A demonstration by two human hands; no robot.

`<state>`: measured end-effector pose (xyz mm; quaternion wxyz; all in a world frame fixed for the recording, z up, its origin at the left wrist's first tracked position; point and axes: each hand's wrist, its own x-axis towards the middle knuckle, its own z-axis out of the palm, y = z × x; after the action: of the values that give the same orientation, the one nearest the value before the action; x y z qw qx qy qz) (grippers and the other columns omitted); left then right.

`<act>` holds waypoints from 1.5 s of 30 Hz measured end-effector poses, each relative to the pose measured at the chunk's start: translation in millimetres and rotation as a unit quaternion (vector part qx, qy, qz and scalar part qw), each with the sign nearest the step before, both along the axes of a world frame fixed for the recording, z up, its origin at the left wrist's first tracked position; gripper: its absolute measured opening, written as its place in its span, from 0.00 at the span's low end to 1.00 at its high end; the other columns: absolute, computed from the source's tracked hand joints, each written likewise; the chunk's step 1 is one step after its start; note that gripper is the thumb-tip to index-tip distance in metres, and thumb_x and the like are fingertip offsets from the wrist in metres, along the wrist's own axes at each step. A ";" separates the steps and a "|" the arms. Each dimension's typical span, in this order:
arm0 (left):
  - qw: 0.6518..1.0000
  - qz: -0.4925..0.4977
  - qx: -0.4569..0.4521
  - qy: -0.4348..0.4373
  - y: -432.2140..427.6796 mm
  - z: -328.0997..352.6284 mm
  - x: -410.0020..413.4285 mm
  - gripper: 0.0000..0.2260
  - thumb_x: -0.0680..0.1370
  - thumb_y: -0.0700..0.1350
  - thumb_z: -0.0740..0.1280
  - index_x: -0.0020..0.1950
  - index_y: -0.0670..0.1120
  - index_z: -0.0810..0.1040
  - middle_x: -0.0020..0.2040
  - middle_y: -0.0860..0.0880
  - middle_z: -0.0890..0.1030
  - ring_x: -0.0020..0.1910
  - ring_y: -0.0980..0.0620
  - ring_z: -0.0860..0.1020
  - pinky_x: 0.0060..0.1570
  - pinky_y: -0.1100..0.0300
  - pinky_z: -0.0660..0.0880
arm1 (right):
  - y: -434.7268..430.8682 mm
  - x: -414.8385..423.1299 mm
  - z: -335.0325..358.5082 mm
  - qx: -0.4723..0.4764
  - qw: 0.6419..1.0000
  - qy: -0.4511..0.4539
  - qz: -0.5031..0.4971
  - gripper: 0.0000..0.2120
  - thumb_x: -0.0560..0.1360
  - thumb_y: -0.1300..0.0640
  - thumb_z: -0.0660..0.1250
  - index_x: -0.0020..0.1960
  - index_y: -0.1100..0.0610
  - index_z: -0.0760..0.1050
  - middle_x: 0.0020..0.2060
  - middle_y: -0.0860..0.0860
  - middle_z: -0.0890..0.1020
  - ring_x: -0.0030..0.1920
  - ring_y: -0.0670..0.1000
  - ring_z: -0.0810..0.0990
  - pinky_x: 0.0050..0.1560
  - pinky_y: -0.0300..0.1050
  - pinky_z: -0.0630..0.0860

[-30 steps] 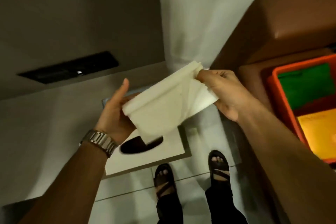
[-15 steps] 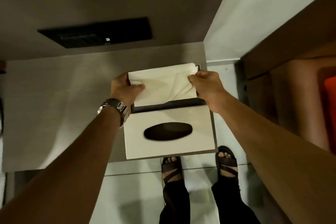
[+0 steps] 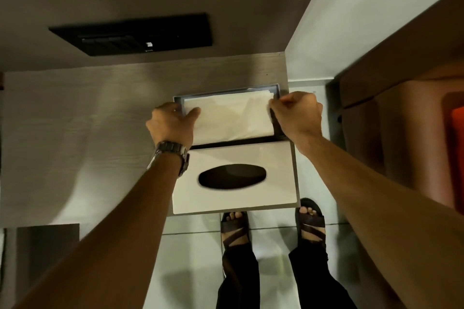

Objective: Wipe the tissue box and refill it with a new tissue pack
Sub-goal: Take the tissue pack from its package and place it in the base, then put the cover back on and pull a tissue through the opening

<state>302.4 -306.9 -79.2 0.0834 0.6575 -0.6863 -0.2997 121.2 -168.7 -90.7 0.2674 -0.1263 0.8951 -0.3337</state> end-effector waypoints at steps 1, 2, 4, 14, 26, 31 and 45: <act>1.000 0.006 -0.031 -0.001 4.3 5.7 7.3 0.14 0.73 0.55 0.73 0.37 0.46 0.79 0.32 0.51 0.78 0.32 0.49 0.76 0.41 0.59 0.67 | 8.8 1.8 4.3 -0.012 1.000 -0.001 -0.020 0.09 0.76 0.49 0.69 0.42 0.53 0.81 0.35 0.48 0.82 0.36 0.45 0.81 0.38 0.39 0.77; 0.999 0.021 -0.047 0.011 11.1 10.2 15.8 0.13 0.74 0.56 0.72 0.39 0.47 0.79 0.33 0.53 0.77 0.31 0.52 0.74 0.42 0.59 0.66 | 19.7 5.7 7.0 -0.018 0.999 -0.002 -0.041 0.10 0.77 0.48 0.68 0.45 0.54 0.81 0.37 0.48 0.83 0.38 0.44 0.81 0.41 0.39 0.78; 0.996 0.074 -0.023 0.037 29.6 15.8 35.2 0.21 0.76 0.60 0.68 0.54 0.43 0.80 0.43 0.49 0.81 0.39 0.51 0.75 0.44 0.57 0.69 | 43.8 21.2 9.9 -0.018 0.997 -0.014 -0.073 0.11 0.78 0.47 0.66 0.53 0.54 0.80 0.45 0.48 0.83 0.44 0.45 0.81 0.47 0.40 0.77; 0.966 0.208 0.141 0.057 113.2 0.5 64.1 0.30 0.77 0.67 0.57 0.65 0.45 0.75 0.59 0.41 0.80 0.58 0.39 0.77 0.58 0.40 0.75 | 88.9 102.4 -7.4 0.002 0.984 -0.137 -0.114 0.21 0.81 0.40 0.56 0.66 0.52 0.73 0.64 0.51 0.75 0.65 0.53 0.73 0.65 0.51 0.71; 0.957 0.222 0.064 0.176 68.6 49.3 49.2 0.25 0.76 0.68 0.59 0.54 0.47 0.77 0.47 0.49 0.81 0.44 0.49 0.80 0.43 0.54 0.76 | 48.7 79.0 50.7 -0.162 0.976 -0.091 -0.115 0.06 0.83 0.46 0.58 0.55 0.40 0.73 0.49 0.41 0.82 0.46 0.43 0.84 0.43 0.39 0.83; 0.950 0.219 0.114 0.193 29.9 48.8 13.2 0.19 0.75 0.68 0.60 0.46 0.54 0.74 0.45 0.54 0.77 0.43 0.55 0.77 0.39 0.58 0.72 | 10.2 36.5 56.9 -0.160 0.977 -0.090 -0.112 0.08 0.83 0.48 0.56 0.57 0.46 0.73 0.50 0.47 0.81 0.51 0.49 0.82 0.50 0.47 0.83; 0.952 0.195 0.195 0.134 3.3 15.6 3.2 0.24 0.76 0.67 0.58 0.56 0.49 0.78 0.58 0.45 0.78 0.55 0.41 0.76 0.58 0.47 0.72 | -5.7 7.3 17.5 -0.070 0.977 -0.170 -0.108 0.11 0.83 0.51 0.54 0.62 0.49 0.72 0.43 0.41 0.74 0.42 0.43 0.74 0.36 0.35 0.69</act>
<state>305.6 -303.6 -63.6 0.1014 0.7355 -0.4553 -0.4914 128.5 -174.4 -73.2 0.3686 0.0111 0.8194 -0.4389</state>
